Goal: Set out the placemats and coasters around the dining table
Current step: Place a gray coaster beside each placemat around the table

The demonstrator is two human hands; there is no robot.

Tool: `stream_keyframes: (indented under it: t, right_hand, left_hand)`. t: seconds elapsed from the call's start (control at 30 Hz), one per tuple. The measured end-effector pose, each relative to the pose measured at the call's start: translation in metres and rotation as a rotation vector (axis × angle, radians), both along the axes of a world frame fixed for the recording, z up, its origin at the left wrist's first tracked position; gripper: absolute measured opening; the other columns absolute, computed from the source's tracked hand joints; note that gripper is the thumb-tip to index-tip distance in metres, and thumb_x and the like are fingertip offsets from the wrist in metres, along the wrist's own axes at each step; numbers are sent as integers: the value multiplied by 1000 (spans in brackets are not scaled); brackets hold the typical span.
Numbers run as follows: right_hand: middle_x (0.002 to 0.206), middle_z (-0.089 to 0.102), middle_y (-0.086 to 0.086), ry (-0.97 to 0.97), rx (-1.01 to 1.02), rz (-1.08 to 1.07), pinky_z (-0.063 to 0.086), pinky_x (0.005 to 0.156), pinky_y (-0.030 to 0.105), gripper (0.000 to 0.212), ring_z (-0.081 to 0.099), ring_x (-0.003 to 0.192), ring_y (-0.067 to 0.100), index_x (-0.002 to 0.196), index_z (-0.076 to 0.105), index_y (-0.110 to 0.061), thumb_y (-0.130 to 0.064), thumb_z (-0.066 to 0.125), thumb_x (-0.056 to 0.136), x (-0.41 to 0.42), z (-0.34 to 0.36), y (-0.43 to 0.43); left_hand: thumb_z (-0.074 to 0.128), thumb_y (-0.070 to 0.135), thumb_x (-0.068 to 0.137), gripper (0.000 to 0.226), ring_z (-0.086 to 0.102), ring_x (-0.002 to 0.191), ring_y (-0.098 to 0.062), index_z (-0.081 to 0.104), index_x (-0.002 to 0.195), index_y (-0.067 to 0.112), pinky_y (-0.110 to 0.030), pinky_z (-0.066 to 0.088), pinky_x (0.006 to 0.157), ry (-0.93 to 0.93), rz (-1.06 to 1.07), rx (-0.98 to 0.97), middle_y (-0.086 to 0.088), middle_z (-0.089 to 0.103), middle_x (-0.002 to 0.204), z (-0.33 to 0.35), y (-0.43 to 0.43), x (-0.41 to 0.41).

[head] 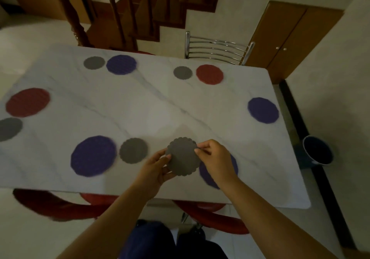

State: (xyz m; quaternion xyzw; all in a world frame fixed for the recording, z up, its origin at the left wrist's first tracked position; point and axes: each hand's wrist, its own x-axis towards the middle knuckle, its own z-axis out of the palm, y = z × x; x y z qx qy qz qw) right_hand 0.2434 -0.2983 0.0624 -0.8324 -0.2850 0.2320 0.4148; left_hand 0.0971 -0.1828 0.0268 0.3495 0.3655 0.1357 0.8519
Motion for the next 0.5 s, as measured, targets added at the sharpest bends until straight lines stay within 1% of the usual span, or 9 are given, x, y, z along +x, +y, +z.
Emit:
stream_keyframes:
  t: [0.03, 0.07, 0.17, 0.23, 0.27, 0.33, 0.4, 0.47, 0.5]
  right_hand:
    - [96, 68, -6, 0, 1, 8, 44, 67, 2, 17, 63, 90, 7, 100, 62, -21, -27, 66, 85, 5, 0, -9]
    - [103, 68, -2, 5, 6, 13, 43, 70, 3, 24, 63, 94, 8, 106, 61, -19, -27, 66, 85, 7, 0, -14]
    - [123, 63, 5, 22, -7, 25, 48, 88, 22, 45, 59, 110, 18, 128, 52, -11, -26, 63, 87, 5, 0, -17]
    - [131, 58, 8, 38, -41, 24, 47, 98, 32, 51, 55, 118, 22, 135, 46, -10, -28, 60, 89, 5, 1, -21]
    - [131, 57, 9, 41, -60, 10, 46, 99, 34, 52, 54, 119, 24, 135, 46, -9, -29, 59, 89, 5, 1, -22]
    - [122, 63, 10, 37, -86, -21, 49, 93, 34, 44, 58, 112, 25, 128, 53, -8, -28, 59, 89, 5, 1, -24]
    - [104, 69, 11, 53, -93, -40, 51, 83, 35, 30, 63, 96, 25, 111, 63, -6, -26, 59, 89, 6, 1, -25]
    - [86, 68, 10, 60, -94, -51, 51, 73, 35, 19, 63, 81, 27, 91, 64, -6, -24, 60, 89, 9, 2, -26]
    - [84, 67, 10, 48, -99, -48, 51, 71, 35, 18, 62, 79, 27, 89, 63, -7, -24, 59, 89, 9, 3, -27]
  left_hand:
    - [49, 9, 97, 22, 72, 89, -28, 63, 113, 14, -35, 61, 68, 2, 9, -6, -5, 76, 98, 0, -10, 5]
    - [50, 9, 96, 21, 73, 88, -27, 62, 112, 13, -35, 61, 68, 1, 15, -14, -5, 76, 96, -1, -16, 9]
    - [51, 9, 95, 21, 73, 88, -27, 61, 114, 11, -33, 61, 66, -10, 26, -20, -5, 76, 96, -1, -21, 16]
    - [52, 9, 95, 21, 73, 87, -28, 60, 115, 10, -33, 61, 64, -4, 37, -14, -6, 76, 95, 2, -24, 24]
    - [53, 9, 95, 21, 73, 86, -27, 60, 114, 10, -32, 60, 63, -5, 40, -11, -5, 76, 94, 4, -25, 28]
    - [52, 8, 95, 19, 73, 84, -25, 60, 112, 11, -31, 60, 62, -1, 54, -3, -4, 77, 91, 6, -26, 34]
    - [52, 8, 95, 17, 74, 82, -23, 61, 109, 13, -31, 60, 62, 16, 80, 4, -4, 76, 90, 8, -28, 40]
    - [52, 8, 95, 18, 73, 85, -24, 60, 110, 13, -31, 60, 63, 44, 98, 12, -7, 74, 98, 9, -29, 44]
    - [52, 8, 95, 19, 72, 88, -26, 60, 111, 14, -32, 60, 64, 62, 105, 21, -9, 72, 102, 9, -31, 46]
